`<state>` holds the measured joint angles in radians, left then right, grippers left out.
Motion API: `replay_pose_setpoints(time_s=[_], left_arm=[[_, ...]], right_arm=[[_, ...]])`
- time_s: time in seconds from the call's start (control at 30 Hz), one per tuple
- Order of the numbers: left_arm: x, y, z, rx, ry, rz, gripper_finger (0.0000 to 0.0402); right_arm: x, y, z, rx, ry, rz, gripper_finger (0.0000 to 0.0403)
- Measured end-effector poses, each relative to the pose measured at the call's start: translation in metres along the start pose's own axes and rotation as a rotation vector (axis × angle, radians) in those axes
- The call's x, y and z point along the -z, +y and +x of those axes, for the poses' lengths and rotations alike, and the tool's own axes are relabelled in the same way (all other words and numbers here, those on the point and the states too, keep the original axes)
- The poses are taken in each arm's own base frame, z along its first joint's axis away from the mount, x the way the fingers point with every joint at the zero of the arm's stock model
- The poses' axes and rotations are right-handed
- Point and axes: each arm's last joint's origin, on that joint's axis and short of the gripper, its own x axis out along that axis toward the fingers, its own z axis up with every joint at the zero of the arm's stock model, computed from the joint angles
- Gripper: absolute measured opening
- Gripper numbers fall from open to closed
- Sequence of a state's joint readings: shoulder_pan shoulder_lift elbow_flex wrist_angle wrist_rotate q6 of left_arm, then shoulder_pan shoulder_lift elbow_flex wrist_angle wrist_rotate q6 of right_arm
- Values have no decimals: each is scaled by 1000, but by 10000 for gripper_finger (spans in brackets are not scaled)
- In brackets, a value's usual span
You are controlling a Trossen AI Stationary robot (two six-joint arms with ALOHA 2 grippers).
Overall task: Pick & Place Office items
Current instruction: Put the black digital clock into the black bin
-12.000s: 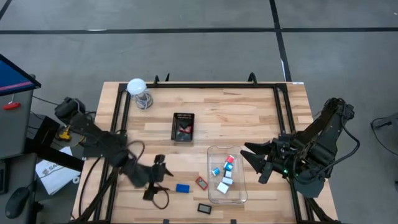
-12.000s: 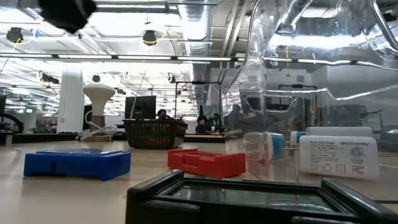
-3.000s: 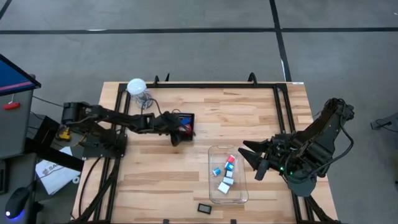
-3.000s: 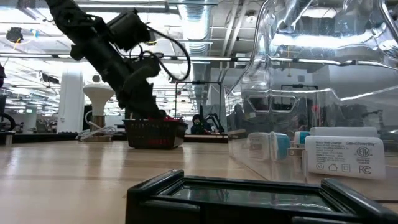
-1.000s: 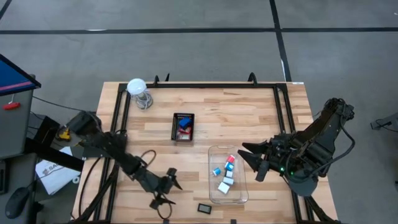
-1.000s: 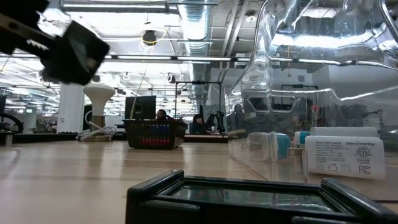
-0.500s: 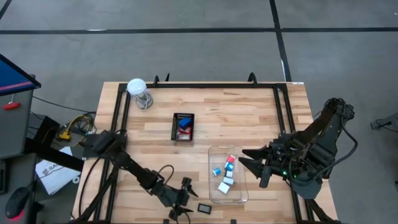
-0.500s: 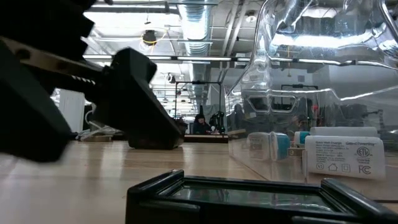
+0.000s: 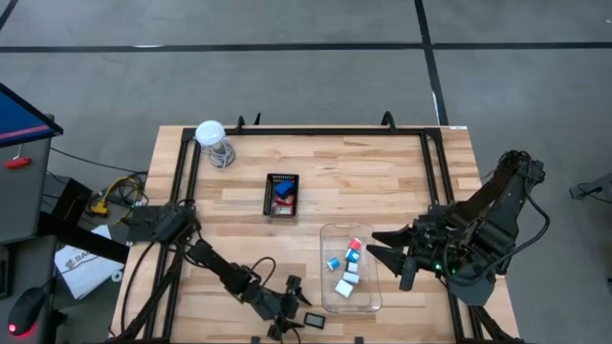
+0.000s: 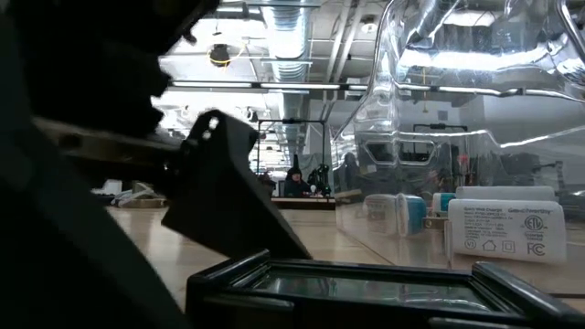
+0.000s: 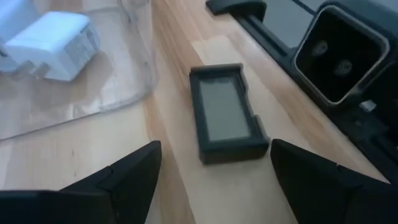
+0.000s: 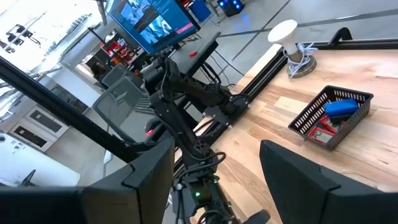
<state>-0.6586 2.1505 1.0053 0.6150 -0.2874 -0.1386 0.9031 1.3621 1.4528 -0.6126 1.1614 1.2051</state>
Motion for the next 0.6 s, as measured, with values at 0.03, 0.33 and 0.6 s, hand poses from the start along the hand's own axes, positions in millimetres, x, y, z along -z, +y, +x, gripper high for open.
replay_pose_setpoints(time_s=[0.03, 0.33, 0.6], left_arm=[[1, 0, 0, 6, 0, -2, 295], [2, 9, 5, 33, -3, -40, 260], [2, 8, 6, 81, -4, -100, 163]], right_arm=[[0, 0, 0, -1, 2, 0, 228], [0, 0, 0, -4, 12, 0, 228], [1, -1, 0, -1, 13, -8, 228]])
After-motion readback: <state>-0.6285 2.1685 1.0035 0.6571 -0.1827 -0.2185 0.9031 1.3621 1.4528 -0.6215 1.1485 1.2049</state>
